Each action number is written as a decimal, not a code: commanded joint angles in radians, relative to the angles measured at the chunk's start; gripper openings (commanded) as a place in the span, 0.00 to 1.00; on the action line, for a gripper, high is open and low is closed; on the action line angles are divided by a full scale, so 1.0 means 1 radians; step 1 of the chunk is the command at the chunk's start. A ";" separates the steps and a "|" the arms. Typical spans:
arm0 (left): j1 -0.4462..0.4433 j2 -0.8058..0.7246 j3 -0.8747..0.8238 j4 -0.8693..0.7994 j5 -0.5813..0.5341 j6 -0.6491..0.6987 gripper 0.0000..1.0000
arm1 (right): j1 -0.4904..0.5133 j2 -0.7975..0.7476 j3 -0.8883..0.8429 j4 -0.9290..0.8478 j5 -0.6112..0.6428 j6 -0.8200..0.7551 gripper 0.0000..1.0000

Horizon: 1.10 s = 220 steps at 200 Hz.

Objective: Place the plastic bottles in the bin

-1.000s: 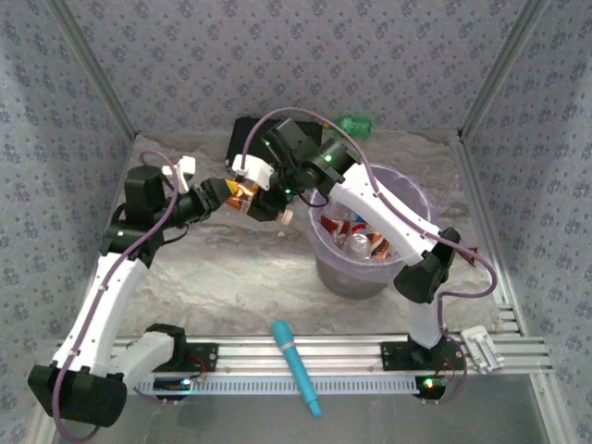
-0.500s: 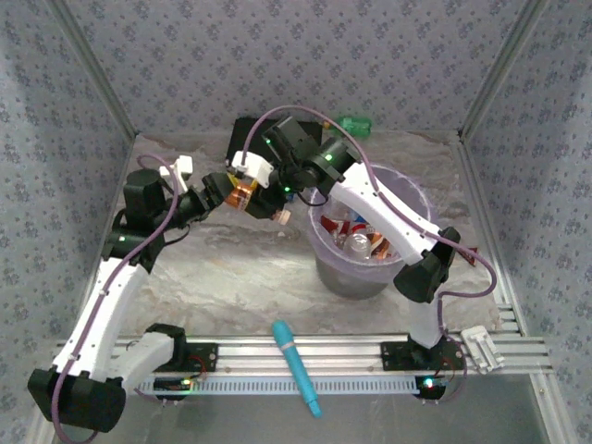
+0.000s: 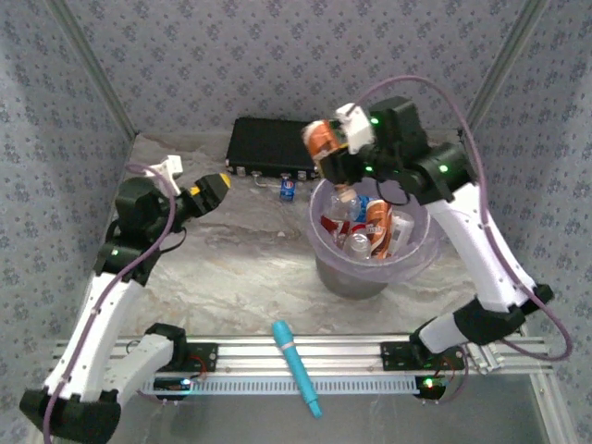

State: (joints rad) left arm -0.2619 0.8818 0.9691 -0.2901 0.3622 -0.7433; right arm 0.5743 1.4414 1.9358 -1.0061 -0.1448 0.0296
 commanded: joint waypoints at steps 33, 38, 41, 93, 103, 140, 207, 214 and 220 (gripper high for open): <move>-0.080 0.190 0.038 -0.002 -0.075 0.028 0.83 | -0.123 -0.115 -0.216 -0.060 0.023 0.184 0.43; -0.085 0.207 0.036 0.002 -0.079 0.018 0.83 | -0.126 -0.120 -0.232 -0.063 0.021 0.189 0.43; -0.087 0.215 0.034 0.005 -0.082 0.009 0.82 | -0.127 -0.122 -0.241 -0.064 0.020 0.190 0.43; -0.141 0.311 -0.018 0.082 -0.164 -0.105 0.81 | -0.122 -0.183 -0.406 -0.040 0.048 0.265 0.43; -0.144 0.322 -0.023 0.091 -0.171 -0.116 0.81 | -0.118 -0.188 -0.433 -0.032 0.035 0.278 0.43; -0.155 0.347 -0.012 0.092 -0.179 -0.125 0.81 | -0.090 -0.217 -0.485 -0.032 0.034 0.300 0.46; -0.169 0.376 0.000 0.091 -0.183 -0.127 0.81 | -0.098 -0.224 -0.311 -0.134 0.054 0.195 0.69; -0.171 0.378 0.000 0.091 -0.184 -0.128 0.81 | -0.102 -0.219 -0.297 -0.136 0.058 0.187 0.69; -0.172 0.379 0.002 0.091 -0.183 -0.127 0.81 | -0.106 -0.211 -0.285 -0.138 0.060 0.179 0.68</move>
State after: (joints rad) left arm -0.4236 1.2541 0.9436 -0.2264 0.1890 -0.8635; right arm 0.4759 1.2247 1.5848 -1.0859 -0.0998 0.2577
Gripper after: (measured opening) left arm 0.807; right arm 0.691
